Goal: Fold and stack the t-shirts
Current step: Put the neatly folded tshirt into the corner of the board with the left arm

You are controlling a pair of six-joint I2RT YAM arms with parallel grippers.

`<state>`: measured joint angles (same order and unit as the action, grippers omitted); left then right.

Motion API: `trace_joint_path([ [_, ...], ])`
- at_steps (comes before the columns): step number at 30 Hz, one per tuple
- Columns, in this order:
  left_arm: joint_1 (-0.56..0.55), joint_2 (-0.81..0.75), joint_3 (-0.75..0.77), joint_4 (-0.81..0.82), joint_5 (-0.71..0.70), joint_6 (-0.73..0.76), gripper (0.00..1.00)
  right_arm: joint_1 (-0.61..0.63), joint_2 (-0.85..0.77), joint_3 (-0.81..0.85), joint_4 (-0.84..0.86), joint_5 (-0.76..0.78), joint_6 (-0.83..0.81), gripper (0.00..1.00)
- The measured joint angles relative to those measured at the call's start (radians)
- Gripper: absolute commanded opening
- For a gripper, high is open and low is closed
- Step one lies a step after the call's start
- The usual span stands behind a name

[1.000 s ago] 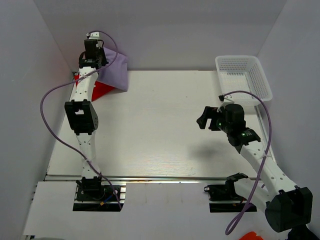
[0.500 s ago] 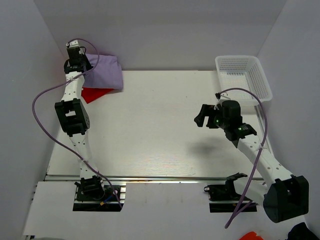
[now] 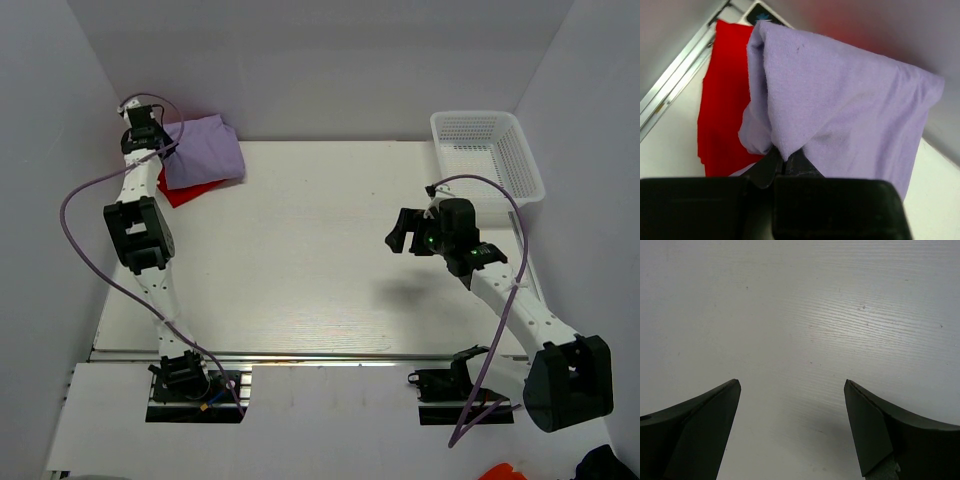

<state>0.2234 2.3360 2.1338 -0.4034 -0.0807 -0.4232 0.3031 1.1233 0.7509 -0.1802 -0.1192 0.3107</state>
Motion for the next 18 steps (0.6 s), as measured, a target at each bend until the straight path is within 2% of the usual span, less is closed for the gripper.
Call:
trace_joint_path([
  [13, 0.061, 0.0, -0.034, -0.053, -0.054, -0.117, 0.0, 0.0, 0.019, 0.0, 0.02, -0.019, 0.0, 0.9],
  [15, 0.064, 0.0, -0.039, -0.066, -0.059, -0.135, 0.21, 0.0, 0.019, 0.0, 0.021, -0.02, 0.0, 0.9],
  [16, 0.066, 0.0, -0.045, -0.067, -0.062, -0.146, 0.24, 0.0, 0.019, 0.0, 0.021, -0.021, 0.0, 0.9],
  [18, 0.071, 0.0, -0.057, -0.075, -0.068, -0.162, 0.4, 0.0, 0.019, 0.0, 0.023, -0.022, 0.0, 0.9],
])
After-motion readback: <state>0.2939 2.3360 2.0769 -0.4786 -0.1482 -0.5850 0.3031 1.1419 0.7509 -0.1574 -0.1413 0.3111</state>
